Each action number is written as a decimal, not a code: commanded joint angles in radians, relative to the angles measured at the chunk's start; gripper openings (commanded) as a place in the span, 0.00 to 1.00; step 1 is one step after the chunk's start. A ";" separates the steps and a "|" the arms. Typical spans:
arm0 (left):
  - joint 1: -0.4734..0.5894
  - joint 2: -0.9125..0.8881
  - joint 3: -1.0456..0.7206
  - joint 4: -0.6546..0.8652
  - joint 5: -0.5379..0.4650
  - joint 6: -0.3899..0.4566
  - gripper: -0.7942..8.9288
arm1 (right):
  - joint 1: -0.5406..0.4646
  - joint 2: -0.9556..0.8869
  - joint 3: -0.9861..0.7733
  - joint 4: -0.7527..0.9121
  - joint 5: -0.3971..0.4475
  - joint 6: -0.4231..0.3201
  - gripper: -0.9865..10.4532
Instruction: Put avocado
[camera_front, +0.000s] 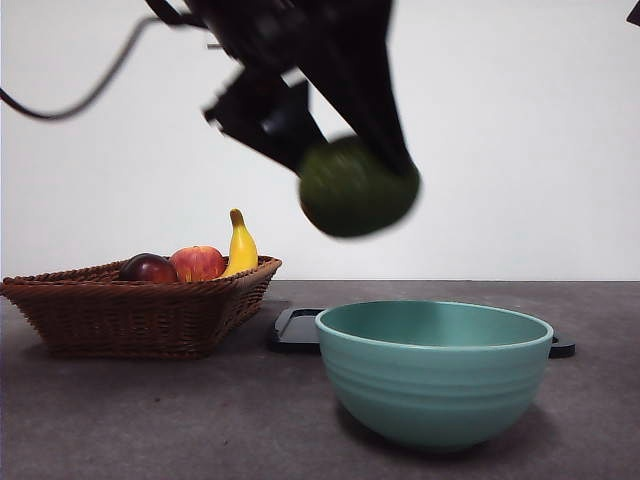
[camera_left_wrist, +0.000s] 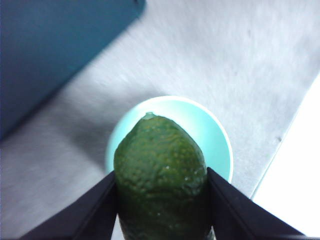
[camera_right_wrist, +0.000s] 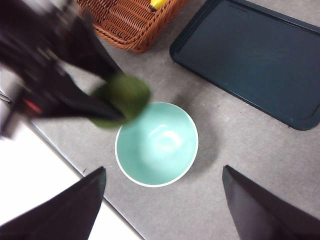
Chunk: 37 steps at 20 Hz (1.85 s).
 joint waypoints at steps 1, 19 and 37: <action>-0.040 0.072 0.020 0.049 -0.032 -0.006 0.26 | 0.008 0.007 0.019 0.008 0.004 -0.001 0.41; -0.104 0.304 0.020 0.165 -0.096 0.005 0.38 | 0.008 0.007 0.019 0.008 0.004 -0.001 0.41; 0.023 -0.008 0.116 -0.008 -0.097 -0.021 0.43 | 0.008 0.007 0.019 0.008 0.004 -0.004 0.41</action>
